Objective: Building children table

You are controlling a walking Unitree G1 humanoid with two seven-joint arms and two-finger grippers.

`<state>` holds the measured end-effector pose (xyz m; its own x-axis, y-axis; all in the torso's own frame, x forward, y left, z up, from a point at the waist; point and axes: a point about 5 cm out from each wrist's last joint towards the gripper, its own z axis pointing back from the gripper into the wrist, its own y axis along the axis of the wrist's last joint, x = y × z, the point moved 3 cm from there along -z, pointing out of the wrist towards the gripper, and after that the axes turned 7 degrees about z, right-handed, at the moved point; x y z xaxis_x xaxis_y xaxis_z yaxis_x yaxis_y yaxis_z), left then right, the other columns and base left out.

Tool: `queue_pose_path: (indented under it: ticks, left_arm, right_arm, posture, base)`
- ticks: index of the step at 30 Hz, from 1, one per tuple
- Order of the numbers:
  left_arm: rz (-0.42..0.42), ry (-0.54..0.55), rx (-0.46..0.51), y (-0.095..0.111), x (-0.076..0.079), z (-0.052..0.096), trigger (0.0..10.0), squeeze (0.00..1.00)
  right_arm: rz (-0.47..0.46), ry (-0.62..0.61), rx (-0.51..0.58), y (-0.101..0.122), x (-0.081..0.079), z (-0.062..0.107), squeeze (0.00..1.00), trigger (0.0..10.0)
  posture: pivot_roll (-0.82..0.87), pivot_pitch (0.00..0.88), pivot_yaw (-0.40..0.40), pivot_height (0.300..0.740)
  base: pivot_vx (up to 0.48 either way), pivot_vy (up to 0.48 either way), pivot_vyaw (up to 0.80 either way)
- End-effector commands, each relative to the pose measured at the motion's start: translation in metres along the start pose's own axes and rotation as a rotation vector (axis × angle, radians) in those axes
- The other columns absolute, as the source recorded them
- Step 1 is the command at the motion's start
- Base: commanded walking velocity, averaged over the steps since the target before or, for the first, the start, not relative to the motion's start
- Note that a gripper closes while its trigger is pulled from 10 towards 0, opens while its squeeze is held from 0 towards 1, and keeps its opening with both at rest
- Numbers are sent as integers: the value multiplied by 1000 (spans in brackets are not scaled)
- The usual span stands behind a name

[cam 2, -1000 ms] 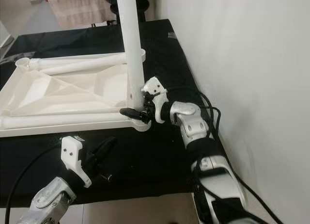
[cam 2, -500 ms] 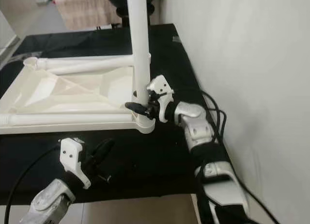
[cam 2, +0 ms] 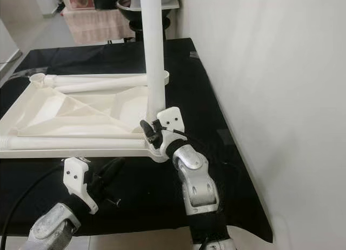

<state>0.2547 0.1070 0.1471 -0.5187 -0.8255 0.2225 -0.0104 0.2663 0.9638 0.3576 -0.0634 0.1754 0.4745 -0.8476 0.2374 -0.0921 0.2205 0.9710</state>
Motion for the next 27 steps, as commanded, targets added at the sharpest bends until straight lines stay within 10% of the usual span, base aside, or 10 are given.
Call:
queue_pose_path:
  ticks: [1,2,8,9,10,11,20,22,25,27]
  left_arm:
    - [15,7,-12,-4,-2,2,10000,0]
    - [17,9,-10,-4,-2,1,10000,0]
    - [24,-3,-12,-5,0,0,10000,0]
    - [25,-5,-14,-5,0,0,10000,0]
    - [25,-5,-14,-5,0,0,10000,0]
    - [26,-6,-15,-6,1,0,10000,0]
    - [27,-6,-16,-6,2,1,10000,0]
    - [27,-5,-17,-6,2,1,10000,0]
    - [28,-6,-17,-5,2,2,10000,0]
    - [28,-6,-17,-5,2,2,10000,0]
  right_arm:
    - [-13,33,-131,-30,-2,-2,0,10000]
    - [-49,130,-97,-20,-4,-9,1000,10000]
    - [-82,385,58,20,-11,-21,1000,10000]
    - [-66,471,100,30,-11,-21,463,10000]
    - [-66,471,100,30,-11,-21,463,10000]
    - [-64,539,116,33,-9,-20,0,10000]
    - [21,787,52,25,-7,-13,0,10000]
    - [14,795,44,23,-4,-14,0,7373]
    - [7,806,28,20,1,-14,0,0]
    - [7,806,28,20,1,-14,0,0]
  posture:
    - [-23,157,34,740]
    - [-21,155,32,740]
    - [-18,152,33,740]
    - [-14,150,33,740]
    - [-14,150,33,740]
    - [-11,149,32,740]
    - [0,153,32,740]
    - [0,157,32,740]
    - [-1,162,33,740]
    - [-1,162,33,740]
  base:
    - [0,0,0]
    - [0,0,0]
    - [0,0,0]
    - [0,0,0]
    - [0,0,0]
    - [0,0,0]
    - [0,0,0]
    - [0,0,0]
    - [0,0,0]
    - [0,0,0]
